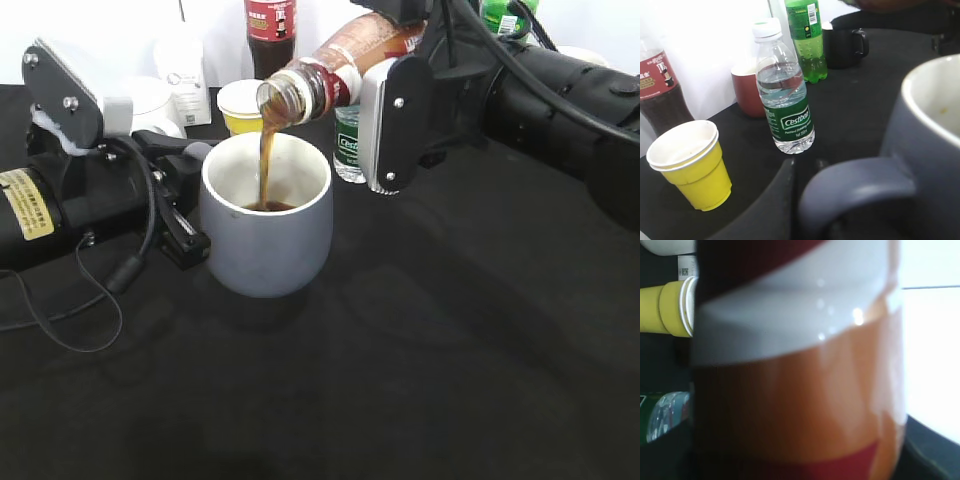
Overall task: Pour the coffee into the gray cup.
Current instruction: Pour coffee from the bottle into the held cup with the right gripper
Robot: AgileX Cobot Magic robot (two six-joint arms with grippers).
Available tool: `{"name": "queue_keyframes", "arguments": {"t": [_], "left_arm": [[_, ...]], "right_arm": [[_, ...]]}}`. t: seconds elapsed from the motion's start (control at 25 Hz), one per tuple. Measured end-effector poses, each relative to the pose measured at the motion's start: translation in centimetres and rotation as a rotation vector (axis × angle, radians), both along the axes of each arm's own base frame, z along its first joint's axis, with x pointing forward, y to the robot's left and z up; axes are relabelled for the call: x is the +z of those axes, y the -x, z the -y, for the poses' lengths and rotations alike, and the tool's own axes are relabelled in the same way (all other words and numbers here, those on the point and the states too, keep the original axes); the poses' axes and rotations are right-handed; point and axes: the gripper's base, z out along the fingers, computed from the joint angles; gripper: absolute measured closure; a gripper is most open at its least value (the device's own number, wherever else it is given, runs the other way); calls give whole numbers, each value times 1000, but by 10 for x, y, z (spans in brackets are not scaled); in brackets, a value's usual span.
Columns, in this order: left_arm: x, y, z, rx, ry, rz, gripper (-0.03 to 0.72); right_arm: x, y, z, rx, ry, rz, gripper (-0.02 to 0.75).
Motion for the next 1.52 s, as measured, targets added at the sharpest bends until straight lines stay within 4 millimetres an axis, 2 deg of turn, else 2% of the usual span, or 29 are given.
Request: {"name": "queue_keyframes", "arguments": {"t": [1.52], "left_arm": [[0, 0, 0, -6, -4, 2, 620]], "right_arm": [[2, 0, 0, 6, 10, 40, 208]]}}
